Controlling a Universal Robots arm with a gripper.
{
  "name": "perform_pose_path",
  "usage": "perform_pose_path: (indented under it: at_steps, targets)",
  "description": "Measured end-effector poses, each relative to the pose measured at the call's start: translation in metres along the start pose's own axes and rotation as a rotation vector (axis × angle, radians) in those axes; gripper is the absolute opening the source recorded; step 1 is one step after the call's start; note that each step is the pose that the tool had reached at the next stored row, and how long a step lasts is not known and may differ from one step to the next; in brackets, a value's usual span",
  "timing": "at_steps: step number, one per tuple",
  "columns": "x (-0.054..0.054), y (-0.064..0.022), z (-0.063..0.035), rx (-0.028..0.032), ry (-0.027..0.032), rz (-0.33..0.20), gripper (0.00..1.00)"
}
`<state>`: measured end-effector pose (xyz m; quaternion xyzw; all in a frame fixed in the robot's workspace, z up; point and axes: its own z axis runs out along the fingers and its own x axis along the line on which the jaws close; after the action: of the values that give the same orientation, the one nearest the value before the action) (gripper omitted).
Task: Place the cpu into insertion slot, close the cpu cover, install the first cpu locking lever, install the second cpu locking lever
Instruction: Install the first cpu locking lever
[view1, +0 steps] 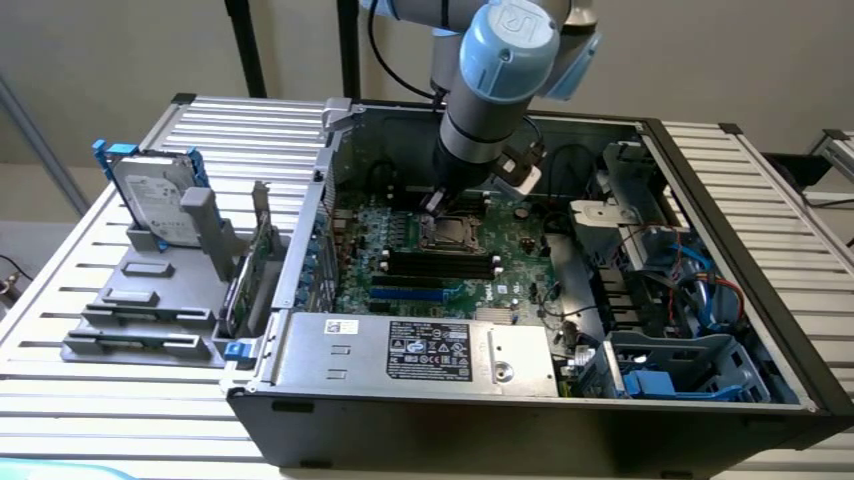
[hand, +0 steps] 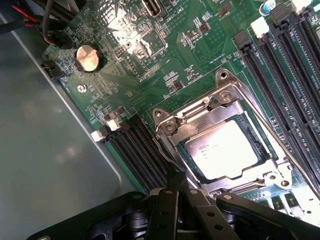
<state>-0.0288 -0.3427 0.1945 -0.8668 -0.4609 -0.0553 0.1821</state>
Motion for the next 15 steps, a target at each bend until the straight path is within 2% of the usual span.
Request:
perform_pose_path:
  at_steps: [15]
  targets:
    - [-0.0001, 0.0004, 0.0013, 0.0002, 0.0002, 0.000, 0.11]
